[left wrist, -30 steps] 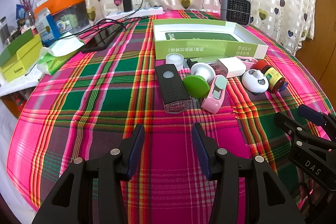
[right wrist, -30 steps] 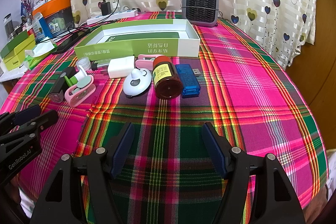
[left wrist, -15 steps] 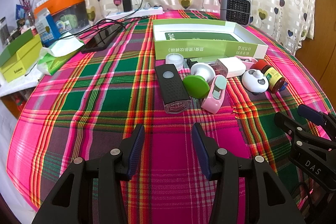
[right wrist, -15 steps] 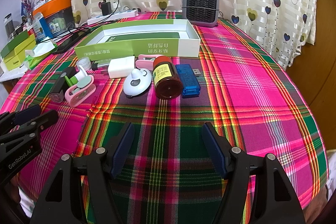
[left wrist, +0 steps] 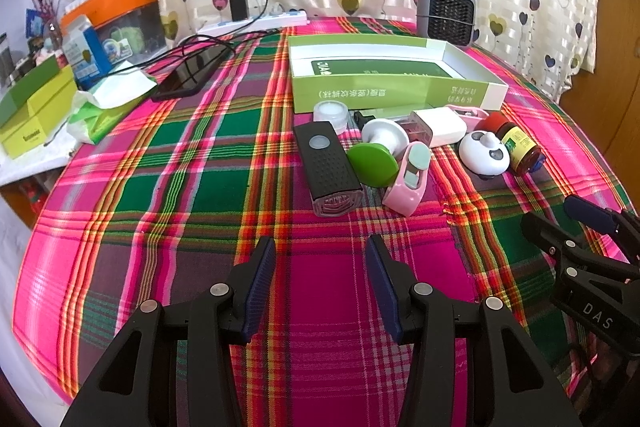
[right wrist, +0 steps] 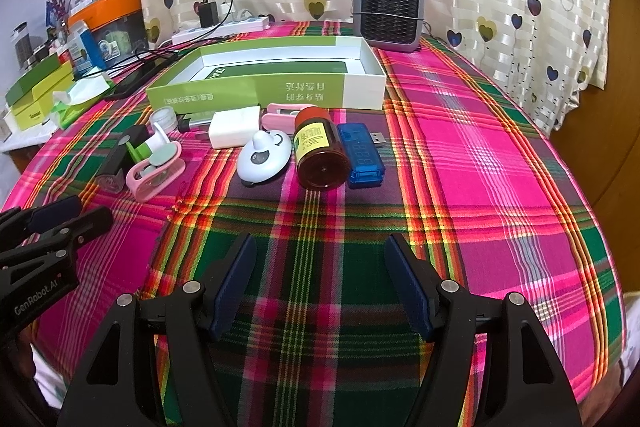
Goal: Organize rigid objects
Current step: 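Grasp the black rectangular device with the left tool while the right tool grasps the blue USB stick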
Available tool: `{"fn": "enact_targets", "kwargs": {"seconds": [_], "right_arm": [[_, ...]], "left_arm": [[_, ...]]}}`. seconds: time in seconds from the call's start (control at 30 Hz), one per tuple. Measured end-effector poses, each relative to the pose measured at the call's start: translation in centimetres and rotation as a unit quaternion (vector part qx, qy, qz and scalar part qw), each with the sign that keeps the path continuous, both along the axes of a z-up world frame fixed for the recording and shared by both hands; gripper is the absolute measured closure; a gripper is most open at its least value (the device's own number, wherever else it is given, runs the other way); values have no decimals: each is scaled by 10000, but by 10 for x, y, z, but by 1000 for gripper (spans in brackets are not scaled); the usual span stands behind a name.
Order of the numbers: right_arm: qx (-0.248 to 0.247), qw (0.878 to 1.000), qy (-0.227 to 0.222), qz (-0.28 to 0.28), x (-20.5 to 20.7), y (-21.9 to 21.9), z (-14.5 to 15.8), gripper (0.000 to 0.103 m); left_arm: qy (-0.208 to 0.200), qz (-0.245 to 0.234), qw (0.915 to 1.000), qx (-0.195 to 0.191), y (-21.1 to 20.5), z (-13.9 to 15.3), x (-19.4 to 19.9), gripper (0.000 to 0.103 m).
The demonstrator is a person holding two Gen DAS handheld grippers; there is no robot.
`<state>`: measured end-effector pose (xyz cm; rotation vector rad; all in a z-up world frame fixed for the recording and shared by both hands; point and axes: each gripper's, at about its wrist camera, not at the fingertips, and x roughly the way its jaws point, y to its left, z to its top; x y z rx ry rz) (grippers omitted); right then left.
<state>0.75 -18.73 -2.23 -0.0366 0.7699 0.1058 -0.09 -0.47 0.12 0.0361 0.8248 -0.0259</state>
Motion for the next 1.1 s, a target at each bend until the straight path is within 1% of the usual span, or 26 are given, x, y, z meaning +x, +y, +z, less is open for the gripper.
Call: {"fn": "enact_targets", "kwargs": {"seconds": [0.17, 0.27, 0.43, 0.6, 0.7, 0.77, 0.9, 1.1], "right_arm": [[46, 9999, 37, 148, 2, -5, 1, 36], [176, 9996, 76, 185, 5, -11, 2, 36], [231, 9996, 127, 58, 13, -23, 2, 36], [160, 9995, 226, -143, 25, -41, 3, 36], [132, 9994, 273, -134, 36, -47, 2, 36], [89, 9994, 318, -72, 43, -48, 3, 36], [38, 9993, 381, 42, 53, -50, 3, 36], [-7, 9988, 450, 200, 62, -49, 4, 36]], "left_arm": [[43, -112, 9999, -110, 3, 0, 1, 58], [97, -180, 9994, -292, 9, 1, 2, 58], [177, -339, 9972, -648, 18, 4, 5, 58], [83, -516, 9951, -844, 18, 13, 10, 58], [118, -491, 9935, -1024, 19, 16, 18, 58], [94, -457, 9933, -1057, 20, 18, 23, 58], [159, -333, 9950, -932, 21, 17, 34, 58], [228, -117, 9954, -922, 27, 14, 46, 58]]}}
